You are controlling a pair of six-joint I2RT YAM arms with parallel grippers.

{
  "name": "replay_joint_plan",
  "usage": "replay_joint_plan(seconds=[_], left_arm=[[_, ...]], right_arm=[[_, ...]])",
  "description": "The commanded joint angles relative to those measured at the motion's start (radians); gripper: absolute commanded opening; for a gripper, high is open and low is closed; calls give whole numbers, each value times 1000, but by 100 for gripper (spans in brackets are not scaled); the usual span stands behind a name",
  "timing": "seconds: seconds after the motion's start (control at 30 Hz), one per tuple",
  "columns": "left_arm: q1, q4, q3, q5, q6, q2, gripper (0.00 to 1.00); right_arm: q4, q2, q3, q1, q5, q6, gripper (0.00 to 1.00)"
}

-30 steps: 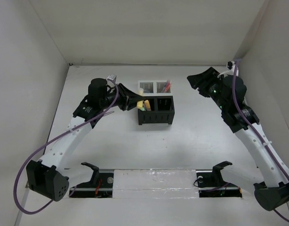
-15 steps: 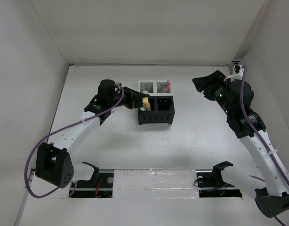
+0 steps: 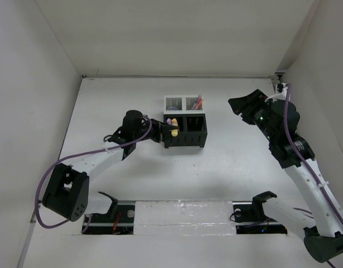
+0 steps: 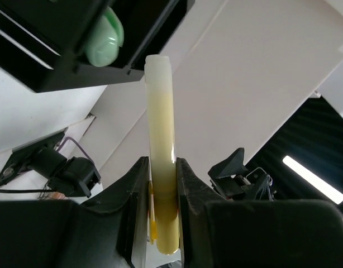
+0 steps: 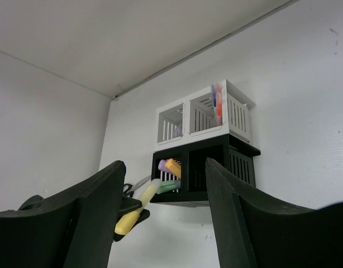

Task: Sort the stationery into containers
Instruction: Place the pen in the storage box.

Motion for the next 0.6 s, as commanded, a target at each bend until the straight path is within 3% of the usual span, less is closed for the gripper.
replay_joint_plan(seconds=[0.0,0.57], left_arm=[[-35,138,14,10,-20,27,0],[-44,155,12,-9,-54,81,0]], right_arm=[[22,-32,-13,-7,6,6,65],[4,-60,-22,-26,15,6,65]])
